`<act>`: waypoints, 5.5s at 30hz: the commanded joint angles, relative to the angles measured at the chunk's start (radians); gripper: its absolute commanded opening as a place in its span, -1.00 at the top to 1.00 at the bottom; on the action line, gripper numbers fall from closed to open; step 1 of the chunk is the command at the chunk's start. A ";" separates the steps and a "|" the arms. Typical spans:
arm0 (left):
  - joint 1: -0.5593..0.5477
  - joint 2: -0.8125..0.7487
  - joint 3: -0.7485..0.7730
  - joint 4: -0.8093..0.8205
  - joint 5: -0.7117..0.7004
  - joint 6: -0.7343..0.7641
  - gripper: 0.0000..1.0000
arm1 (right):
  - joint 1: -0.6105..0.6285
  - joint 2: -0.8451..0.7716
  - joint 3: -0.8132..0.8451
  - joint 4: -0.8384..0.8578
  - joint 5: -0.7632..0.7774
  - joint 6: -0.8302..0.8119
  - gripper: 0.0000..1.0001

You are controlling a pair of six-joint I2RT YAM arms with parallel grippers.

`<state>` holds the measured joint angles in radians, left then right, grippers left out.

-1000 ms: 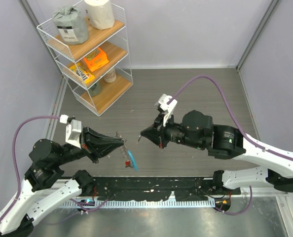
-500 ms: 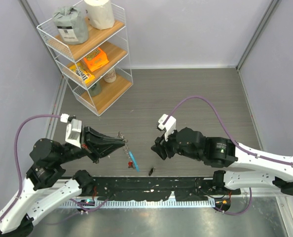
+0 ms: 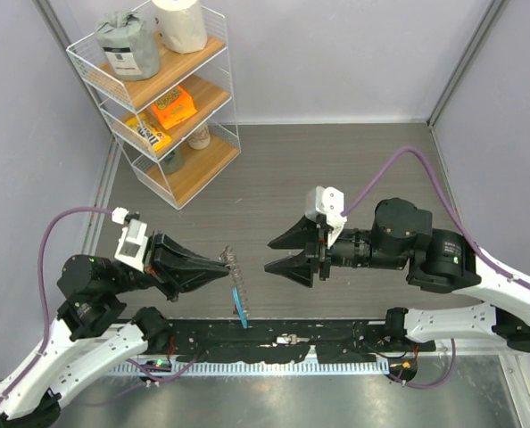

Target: Put the keys on the keyring

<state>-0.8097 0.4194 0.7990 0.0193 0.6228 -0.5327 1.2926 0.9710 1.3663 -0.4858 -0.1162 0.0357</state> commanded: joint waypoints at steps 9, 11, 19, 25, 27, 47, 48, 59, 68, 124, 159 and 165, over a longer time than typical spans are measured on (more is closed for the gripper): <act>-0.002 -0.007 -0.026 0.254 0.095 -0.105 1.00 | 0.001 0.146 0.169 0.012 -0.301 -0.115 0.01; 0.000 -0.004 -0.023 0.255 0.097 -0.107 1.00 | 0.001 0.159 0.178 0.015 -0.307 -0.118 0.01; 0.000 0.002 -0.015 0.261 0.101 -0.105 1.00 | 0.002 0.202 0.212 0.030 -0.326 -0.114 0.00; 0.000 0.005 -0.017 0.260 0.094 -0.102 1.00 | 0.002 0.227 0.232 0.046 -0.336 -0.103 0.05; 0.000 0.005 -0.015 0.258 0.092 -0.099 1.00 | 0.002 0.233 0.240 0.047 -0.338 -0.102 0.06; 0.000 0.001 -0.011 0.234 0.074 -0.081 1.00 | 0.016 0.253 0.245 0.049 -0.364 -0.106 0.88; 0.000 -0.002 -0.011 0.229 0.074 -0.079 1.00 | 0.017 0.247 0.238 0.053 -0.375 -0.109 0.88; 0.000 -0.109 -0.067 0.266 0.172 -0.078 0.27 | 0.008 0.127 0.094 0.021 -0.581 -0.163 0.89; 0.000 -0.123 -0.124 0.370 0.230 -0.141 0.10 | 0.007 0.092 0.122 -0.112 -0.874 -0.261 0.88; 0.000 0.002 -0.179 0.562 0.276 -0.245 0.08 | 0.010 -0.071 -0.153 0.274 -1.232 0.049 0.88; -0.045 0.351 -0.348 0.114 0.078 -0.139 -0.14 | 0.008 -0.365 -0.188 -0.292 -0.137 0.127 0.89; -0.172 0.406 -0.443 0.136 0.022 -0.289 -0.18 | 0.008 -0.377 -0.208 -0.321 -0.108 0.136 0.89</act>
<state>-0.9115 0.8051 0.3756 0.0776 0.6491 -0.6956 1.3006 0.5980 1.1625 -0.8143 -0.2760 0.1440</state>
